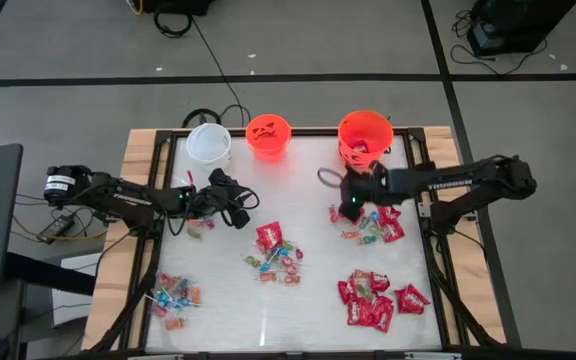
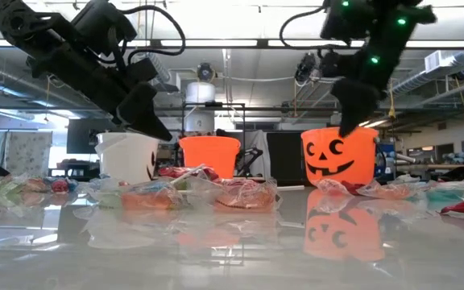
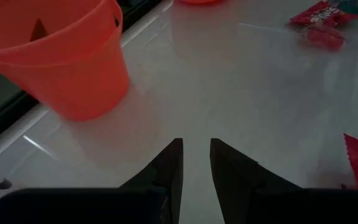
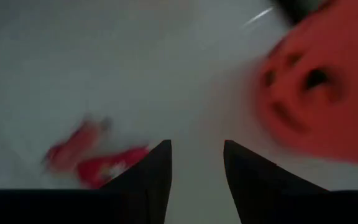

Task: Sort candy by brand, put in halloween buckets
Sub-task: Put the red candy into the right orange bucket

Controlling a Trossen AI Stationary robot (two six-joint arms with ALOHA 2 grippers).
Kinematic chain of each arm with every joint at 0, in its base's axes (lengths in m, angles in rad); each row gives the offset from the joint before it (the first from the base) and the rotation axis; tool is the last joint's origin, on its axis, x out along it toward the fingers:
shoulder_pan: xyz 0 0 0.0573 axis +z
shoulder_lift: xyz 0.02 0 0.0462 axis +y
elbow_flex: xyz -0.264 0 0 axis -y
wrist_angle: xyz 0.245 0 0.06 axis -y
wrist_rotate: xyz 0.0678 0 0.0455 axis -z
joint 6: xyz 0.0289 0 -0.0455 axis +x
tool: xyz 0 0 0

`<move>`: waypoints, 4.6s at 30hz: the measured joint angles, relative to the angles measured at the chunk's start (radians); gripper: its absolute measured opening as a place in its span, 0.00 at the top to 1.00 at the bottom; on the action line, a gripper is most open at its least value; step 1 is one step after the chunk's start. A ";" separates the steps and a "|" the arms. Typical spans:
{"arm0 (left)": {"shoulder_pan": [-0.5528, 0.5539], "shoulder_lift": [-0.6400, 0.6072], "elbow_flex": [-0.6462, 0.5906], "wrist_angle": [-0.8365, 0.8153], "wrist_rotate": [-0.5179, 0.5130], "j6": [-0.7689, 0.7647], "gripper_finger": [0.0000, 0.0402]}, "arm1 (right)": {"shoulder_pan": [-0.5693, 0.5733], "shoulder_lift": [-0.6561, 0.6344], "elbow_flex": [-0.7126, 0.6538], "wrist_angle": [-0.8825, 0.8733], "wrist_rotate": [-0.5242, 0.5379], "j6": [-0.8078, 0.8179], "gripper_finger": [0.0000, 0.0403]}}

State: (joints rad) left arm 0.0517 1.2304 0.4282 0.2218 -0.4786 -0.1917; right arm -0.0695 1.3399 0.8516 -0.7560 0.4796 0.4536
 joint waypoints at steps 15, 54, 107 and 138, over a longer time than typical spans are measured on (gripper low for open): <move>0.000 0.000 0.000 0.127 0.000 0.029 0.79 | -0.003 0.000 -0.272 0.318 -0.300 -0.016 0.61; 0.000 0.001 0.001 0.315 0.153 -0.155 0.65 | 0.015 0.026 -0.228 0.966 -0.314 -0.205 1.00; -0.031 0.382 0.070 0.670 0.338 -0.109 0.57 | 0.238 0.407 -0.050 1.271 0.179 -0.507 0.99; -0.027 0.382 0.069 0.664 0.482 0.139 0.96 | 0.129 0.185 -0.050 1.055 -0.230 -0.333 0.65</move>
State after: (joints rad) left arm 0.0248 1.6120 0.4976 0.8862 0.0035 -0.0529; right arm 0.0592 1.5249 0.8021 0.2988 0.2498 0.1202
